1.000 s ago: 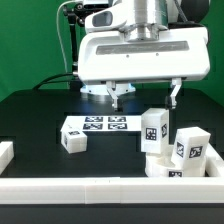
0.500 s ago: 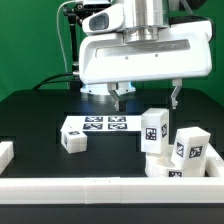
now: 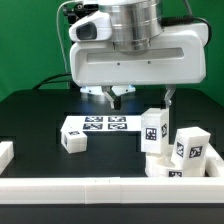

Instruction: Assemble stool

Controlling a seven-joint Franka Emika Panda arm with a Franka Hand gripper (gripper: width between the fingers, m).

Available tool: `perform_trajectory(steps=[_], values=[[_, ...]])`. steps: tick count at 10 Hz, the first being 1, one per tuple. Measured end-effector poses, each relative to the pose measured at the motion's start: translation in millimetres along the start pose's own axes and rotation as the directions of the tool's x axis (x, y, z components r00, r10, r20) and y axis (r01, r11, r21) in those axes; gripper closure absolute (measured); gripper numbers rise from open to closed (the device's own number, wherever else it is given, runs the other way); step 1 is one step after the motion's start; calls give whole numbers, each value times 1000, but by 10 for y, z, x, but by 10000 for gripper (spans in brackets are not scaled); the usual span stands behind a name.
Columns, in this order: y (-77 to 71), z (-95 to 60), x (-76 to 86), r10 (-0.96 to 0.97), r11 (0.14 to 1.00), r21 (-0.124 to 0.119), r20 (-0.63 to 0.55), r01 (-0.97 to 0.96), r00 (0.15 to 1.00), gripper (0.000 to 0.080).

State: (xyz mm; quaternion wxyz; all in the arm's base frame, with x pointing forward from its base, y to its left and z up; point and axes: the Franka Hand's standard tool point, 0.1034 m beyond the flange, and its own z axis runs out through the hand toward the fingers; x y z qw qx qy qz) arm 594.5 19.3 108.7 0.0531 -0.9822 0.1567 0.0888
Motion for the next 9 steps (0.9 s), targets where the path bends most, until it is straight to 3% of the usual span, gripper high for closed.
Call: perform_trajectory(steps=[2,4,9], values=[[-166,22,-23,-13,1000,4,-76,13,997,150],[-306,121,-30,-42,999,5,-227,44,973,150],[-289,140,-24,-58,998,1,-243,60,968,150]])
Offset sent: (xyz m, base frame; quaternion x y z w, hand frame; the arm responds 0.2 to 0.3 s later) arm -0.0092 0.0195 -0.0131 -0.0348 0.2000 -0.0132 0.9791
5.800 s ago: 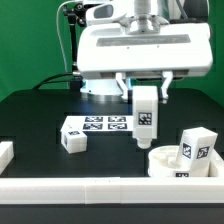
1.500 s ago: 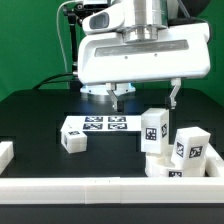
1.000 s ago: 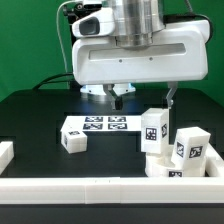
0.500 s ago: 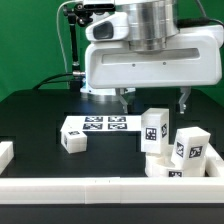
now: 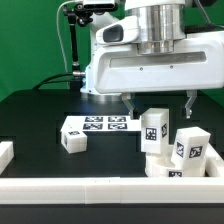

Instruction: Assemble stool

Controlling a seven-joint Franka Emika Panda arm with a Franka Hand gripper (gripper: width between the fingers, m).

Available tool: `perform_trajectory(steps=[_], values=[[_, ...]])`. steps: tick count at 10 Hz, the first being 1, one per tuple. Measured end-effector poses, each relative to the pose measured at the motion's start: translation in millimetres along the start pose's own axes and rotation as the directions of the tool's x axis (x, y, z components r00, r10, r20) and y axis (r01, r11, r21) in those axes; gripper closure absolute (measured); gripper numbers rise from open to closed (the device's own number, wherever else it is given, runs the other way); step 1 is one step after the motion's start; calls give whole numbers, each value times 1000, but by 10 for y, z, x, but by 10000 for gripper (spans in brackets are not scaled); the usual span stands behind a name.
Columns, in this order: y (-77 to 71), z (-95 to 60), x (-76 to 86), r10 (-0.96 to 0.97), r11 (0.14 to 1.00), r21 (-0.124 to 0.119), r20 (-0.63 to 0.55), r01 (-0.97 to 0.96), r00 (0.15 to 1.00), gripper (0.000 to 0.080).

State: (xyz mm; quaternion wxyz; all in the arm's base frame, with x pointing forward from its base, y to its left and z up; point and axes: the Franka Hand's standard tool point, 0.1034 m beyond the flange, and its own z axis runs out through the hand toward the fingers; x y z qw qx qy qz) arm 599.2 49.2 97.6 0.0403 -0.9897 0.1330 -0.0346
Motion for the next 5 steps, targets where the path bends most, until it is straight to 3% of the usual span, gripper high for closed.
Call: perform_trajectory(steps=[5], values=[[154,67,-65,60,998,-9,-14,-60,998,150]])
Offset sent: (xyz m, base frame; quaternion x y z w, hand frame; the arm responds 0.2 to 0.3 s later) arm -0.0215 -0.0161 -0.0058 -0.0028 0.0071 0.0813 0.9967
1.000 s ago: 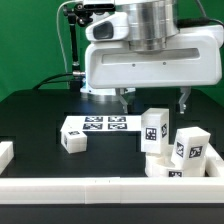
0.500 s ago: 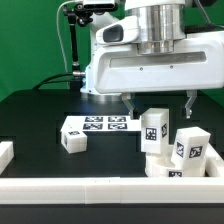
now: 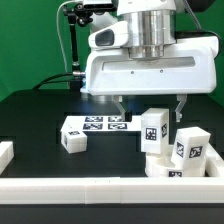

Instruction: Assemble stool

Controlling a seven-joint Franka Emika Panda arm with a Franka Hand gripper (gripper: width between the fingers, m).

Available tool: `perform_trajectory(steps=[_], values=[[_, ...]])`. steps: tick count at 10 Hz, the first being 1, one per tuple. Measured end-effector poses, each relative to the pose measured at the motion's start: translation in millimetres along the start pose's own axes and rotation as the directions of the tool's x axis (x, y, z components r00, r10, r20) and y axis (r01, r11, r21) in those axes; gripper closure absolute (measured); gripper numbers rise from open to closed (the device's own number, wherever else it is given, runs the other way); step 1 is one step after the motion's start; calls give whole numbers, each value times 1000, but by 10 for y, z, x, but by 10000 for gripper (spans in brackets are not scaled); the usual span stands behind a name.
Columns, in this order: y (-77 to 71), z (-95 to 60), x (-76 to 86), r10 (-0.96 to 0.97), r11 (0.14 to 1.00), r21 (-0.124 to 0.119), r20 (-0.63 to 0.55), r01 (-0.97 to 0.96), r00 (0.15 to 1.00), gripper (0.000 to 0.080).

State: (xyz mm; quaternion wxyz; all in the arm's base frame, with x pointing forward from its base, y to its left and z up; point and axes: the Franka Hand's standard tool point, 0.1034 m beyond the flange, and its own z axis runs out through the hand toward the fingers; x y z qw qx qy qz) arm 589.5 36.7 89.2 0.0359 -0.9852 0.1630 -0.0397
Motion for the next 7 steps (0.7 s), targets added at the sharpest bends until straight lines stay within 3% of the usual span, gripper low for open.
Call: perform_trajectory(steps=[2,5,6,7], values=[[20,-12,36,-3,1000,0,-3,3,1000,150],[-37,-19,77,-12,1000,3,-9,12,1000,548],[-35,-15,75,-12,1000,3,-8,12,1000,548],[-35,-14,74,-12,1000,3,-8,12,1000,722]])
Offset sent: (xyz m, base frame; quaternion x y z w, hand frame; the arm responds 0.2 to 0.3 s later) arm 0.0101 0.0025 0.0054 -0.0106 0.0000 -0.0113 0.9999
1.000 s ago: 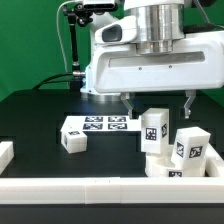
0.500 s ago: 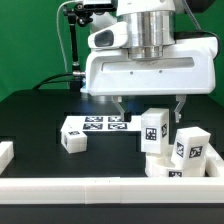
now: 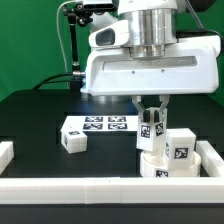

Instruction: Assemble stool

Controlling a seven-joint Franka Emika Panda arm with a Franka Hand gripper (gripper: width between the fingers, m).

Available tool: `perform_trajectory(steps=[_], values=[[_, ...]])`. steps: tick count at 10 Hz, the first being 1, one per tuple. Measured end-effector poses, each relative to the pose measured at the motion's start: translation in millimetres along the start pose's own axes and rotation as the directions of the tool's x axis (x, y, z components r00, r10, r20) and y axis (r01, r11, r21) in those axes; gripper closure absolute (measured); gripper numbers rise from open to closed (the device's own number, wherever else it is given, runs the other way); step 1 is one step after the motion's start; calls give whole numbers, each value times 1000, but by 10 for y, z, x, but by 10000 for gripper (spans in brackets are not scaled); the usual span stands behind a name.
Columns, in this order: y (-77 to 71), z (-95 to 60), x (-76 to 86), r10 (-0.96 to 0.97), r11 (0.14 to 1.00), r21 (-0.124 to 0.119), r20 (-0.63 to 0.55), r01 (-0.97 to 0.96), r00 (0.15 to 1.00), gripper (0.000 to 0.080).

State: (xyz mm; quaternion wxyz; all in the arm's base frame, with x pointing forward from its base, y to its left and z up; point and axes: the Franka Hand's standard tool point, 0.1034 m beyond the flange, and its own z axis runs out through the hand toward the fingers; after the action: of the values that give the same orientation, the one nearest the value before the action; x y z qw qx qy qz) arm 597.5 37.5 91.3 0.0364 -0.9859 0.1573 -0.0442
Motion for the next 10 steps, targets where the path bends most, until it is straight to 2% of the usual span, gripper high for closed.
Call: perform_trajectory(steps=[1,2,5,7,8,9,10], values=[[0,1,0,0,1000,0,0,0,1000,775],[1,2,-1,0,1000,0,0,0,1000,794],[2,3,-1,0,1000,0,0,0,1000,798],[97,-10,-21,28,1000,-7,27,-28,999,798],[176,-59,14,68,998,-1,5,-68,998,717],[234,-59,-14,87,996,1,-11,-87,996,534],[236,-52,-50,115,993,4,-14,-115,993,387]])
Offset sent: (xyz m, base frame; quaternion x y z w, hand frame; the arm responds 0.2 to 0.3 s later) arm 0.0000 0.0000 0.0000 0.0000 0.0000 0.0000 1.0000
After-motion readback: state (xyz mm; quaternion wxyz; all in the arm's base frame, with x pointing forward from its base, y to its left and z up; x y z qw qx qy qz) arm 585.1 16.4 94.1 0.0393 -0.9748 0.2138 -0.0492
